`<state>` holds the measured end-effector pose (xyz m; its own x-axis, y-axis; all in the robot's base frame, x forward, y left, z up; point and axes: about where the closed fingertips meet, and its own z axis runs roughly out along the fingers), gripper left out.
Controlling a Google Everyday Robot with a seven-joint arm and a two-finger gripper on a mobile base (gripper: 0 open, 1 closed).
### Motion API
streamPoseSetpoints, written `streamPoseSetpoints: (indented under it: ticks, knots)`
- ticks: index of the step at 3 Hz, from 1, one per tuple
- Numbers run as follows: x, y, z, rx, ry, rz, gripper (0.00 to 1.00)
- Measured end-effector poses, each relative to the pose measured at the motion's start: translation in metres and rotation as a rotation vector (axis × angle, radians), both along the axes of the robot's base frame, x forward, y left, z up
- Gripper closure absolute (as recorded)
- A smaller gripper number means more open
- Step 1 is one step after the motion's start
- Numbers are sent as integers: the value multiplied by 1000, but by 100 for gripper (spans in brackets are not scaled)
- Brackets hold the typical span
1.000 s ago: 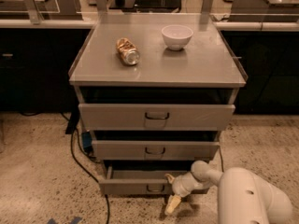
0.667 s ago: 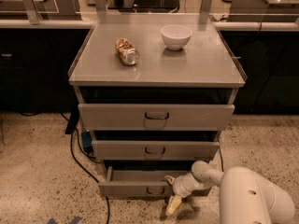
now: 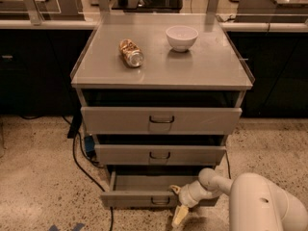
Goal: Open bottom drawer
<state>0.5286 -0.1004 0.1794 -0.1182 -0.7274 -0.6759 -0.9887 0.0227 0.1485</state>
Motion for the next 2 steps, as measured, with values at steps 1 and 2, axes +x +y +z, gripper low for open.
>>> streamPoseSetpoints:
  ticks: [1,2]
  knots:
    - [-16,3,-1,6,15,22,0]
    - [-72,-3,9,31,72,8,0]
